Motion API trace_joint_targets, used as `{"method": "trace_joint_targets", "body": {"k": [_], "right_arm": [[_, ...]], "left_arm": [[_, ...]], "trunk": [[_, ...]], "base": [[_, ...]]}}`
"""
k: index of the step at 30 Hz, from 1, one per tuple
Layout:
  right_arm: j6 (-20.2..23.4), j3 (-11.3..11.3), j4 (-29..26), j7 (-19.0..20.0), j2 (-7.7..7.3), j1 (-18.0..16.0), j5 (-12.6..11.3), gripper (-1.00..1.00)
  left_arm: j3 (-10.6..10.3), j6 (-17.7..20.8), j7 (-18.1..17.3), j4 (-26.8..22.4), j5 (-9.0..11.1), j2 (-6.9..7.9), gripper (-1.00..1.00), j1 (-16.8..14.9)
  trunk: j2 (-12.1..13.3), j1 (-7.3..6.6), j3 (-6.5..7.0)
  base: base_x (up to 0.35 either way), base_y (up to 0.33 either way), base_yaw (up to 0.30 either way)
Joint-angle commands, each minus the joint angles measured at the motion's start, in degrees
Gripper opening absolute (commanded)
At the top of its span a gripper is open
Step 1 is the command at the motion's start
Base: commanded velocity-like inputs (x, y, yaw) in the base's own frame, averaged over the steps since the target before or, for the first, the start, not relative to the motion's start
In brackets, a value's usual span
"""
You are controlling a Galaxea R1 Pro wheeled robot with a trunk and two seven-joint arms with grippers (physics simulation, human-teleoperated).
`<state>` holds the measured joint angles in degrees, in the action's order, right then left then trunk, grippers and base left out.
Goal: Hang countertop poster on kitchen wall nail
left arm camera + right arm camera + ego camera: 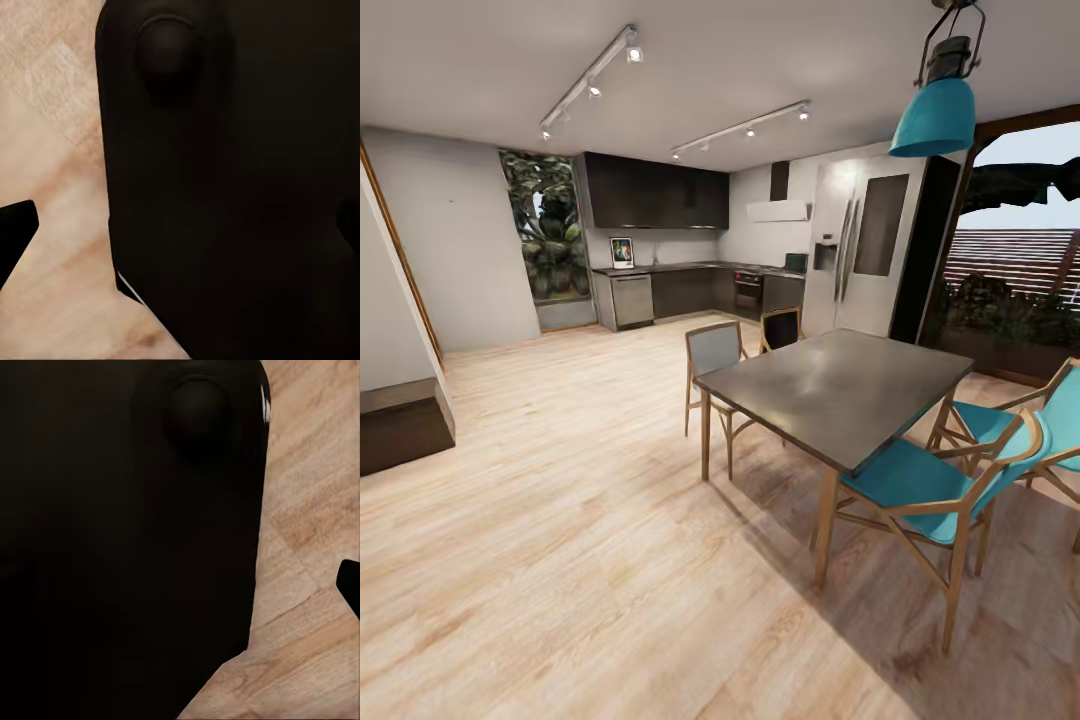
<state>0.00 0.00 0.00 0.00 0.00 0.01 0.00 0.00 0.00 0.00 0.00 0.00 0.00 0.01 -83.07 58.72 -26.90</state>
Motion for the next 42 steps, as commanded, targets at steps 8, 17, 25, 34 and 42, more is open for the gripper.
{"method": "trace_joint_targets", "body": {"k": [8,17,25,34,42], "right_arm": [[-2.6,0.4,-2.5,0.1,0.37,-2.6,0.2,1.0],[-3.1,0.4,-2.5,0.1,0.37,-2.7,0.2,1.0],[-3.8,-0.1,-3.2,0.0,-0.48,-4.0,-0.2,1.0],[-11.4,-0.1,-22.1,-0.1,-0.74,-5.6,-0.5,1.0],[-11.6,0.0,-21.2,-0.1,-0.41,-5.5,-0.4,1.0]], "left_arm": [[0.2,-0.5,-0.1,-2.6,-0.1,-2.57,1.0,2.0],[0.2,-0.5,-0.1,-5.5,-0.1,-2.57,1.0,2.0],[0.1,-0.7,0.0,-7.7,-0.3,-3.47,1.0,1.9],[0.5,-1.0,0.1,-35.7,-0.5,-3.69,1.0,1.9],[0.8,-1.1,0.0,-36.4,-0.4,-0.47,1.0,1.9]], "trunk": [[0.0,0.0,-0.03],[0.0,0.0,-0.03],[0.0,0.0,-0.03],[0.0,0.0,-0.03],[0.0,0.0,-0.03]], "base": [[0.0,0.0,0.0],[0.0,0.0,0.0],[0.0,0.0,0.0],[0.0,0.0,0.0],[0.04,0.0,0.069]]}}
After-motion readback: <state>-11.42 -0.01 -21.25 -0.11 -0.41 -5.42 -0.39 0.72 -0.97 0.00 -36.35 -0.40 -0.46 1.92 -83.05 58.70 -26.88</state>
